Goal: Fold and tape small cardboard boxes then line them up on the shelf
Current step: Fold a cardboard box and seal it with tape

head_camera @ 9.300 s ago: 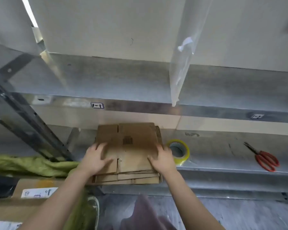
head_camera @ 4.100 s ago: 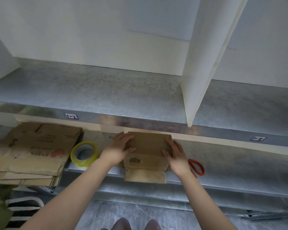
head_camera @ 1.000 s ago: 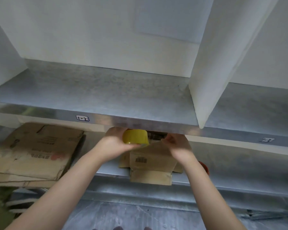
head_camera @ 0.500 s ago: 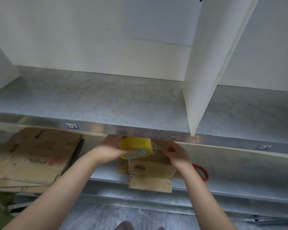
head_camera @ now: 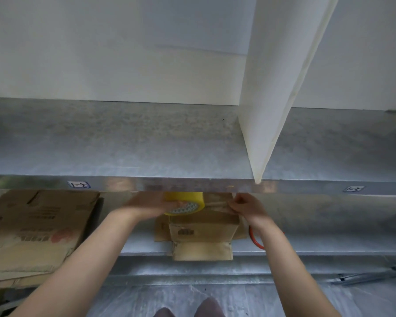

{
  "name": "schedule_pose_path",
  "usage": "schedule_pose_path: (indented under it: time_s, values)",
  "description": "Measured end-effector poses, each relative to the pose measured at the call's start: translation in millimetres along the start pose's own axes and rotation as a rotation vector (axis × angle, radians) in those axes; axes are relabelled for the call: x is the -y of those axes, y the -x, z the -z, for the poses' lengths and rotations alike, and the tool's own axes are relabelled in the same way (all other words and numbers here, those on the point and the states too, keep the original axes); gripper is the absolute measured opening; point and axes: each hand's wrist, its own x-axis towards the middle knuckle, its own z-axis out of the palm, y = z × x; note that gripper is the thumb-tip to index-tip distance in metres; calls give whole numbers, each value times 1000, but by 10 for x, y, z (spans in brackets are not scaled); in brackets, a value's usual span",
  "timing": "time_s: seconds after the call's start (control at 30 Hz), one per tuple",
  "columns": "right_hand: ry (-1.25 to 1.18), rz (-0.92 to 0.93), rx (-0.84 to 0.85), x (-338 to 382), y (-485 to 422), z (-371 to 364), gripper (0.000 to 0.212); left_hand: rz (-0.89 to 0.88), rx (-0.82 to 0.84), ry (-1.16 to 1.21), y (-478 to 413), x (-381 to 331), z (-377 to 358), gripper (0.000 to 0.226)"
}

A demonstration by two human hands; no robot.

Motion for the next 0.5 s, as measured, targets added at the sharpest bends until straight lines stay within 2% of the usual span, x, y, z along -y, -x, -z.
schedule_pose_path:
  time_s: [0.07, 0.13, 0.2, 0.27, 0.33, 0.43, 0.5]
  values:
    - [-163, -39, 3, -44, 6, 151, 17, -11, -1, -81, -39, -67, -36, 72]
    - [-112, -53, 5, -92, 8, 271, 12, -49, -16, -162, -89, -140, -100, 61]
    - [-28, -51, -7, -129, -7, 319, 16, -84, -24, -165, -125, -204, -154, 50]
    - [28, -47, -7, -135, -30, 318, 18, -102, -30, -135, -134, -240, -157, 47]
    - [18, -45, -5, -148, -58, 294, 16, -109, -42, -99, -136, -251, -152, 48]
    - [18, -44, -21, -198, -105, 253, 15, -110, -73, -116, -137, -289, -199, 30]
    - [-9, -57, -21, -260, -131, 232, 14, -142, -90, -114, -132, -358, -257, 26]
